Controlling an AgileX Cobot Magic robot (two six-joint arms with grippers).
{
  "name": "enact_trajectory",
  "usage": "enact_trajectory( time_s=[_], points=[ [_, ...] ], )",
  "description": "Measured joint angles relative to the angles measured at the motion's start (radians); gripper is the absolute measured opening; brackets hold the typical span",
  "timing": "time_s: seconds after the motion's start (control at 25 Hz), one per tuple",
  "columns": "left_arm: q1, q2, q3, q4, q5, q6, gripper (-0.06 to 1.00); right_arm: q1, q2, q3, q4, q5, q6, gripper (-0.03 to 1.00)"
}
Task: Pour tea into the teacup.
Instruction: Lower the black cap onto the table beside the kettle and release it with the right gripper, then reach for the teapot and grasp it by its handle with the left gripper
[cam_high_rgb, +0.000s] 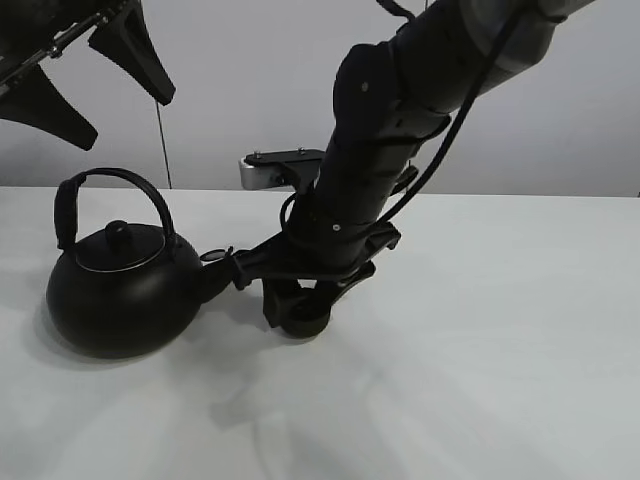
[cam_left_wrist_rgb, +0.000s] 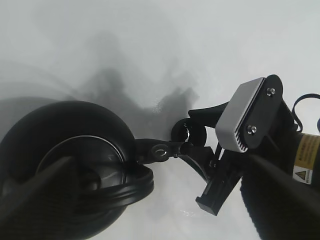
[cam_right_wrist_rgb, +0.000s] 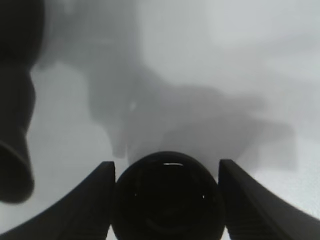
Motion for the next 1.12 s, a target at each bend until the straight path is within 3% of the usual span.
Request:
enact_trajectory(
  time_s=[0.2,0.36,0.6,0.72,1.0,1.12],
  points=[
    [0.0,0.0,0.0,0.0,-0.001,0.0,0.63,0.002,0.005,-0.01,0.0,0.002,0.0,0.41],
    [0.0,0.0,0.0,0.0,-0.001,0.0,0.63,0.002,-0.001,-0.01,-0.004,0.033,0.0,0.58],
    [0.0,0.0,0.0,0.0,-0.004,0.0,0.63,-0.022,-0.084,-0.01,-0.023,0.128,0.004,0.62],
    [0.0,0.0,0.0,0.0,-0.004,0.0,0.63,-0.124,-0.136,-0.01,-0.069,0.212,0.004,0.62],
    [0.0,0.0,0.0,0.0,-0.004,0.0,0.63,-0.54,-0.229,-0.01,-0.15,0.392,-0.036,0.62],
    [0.0,0.0,0.0,0.0,-0.004,0.0,0.63,-0.647,-0.259,-0.01,-0.151,0.504,-0.049,0.62]
  ],
)
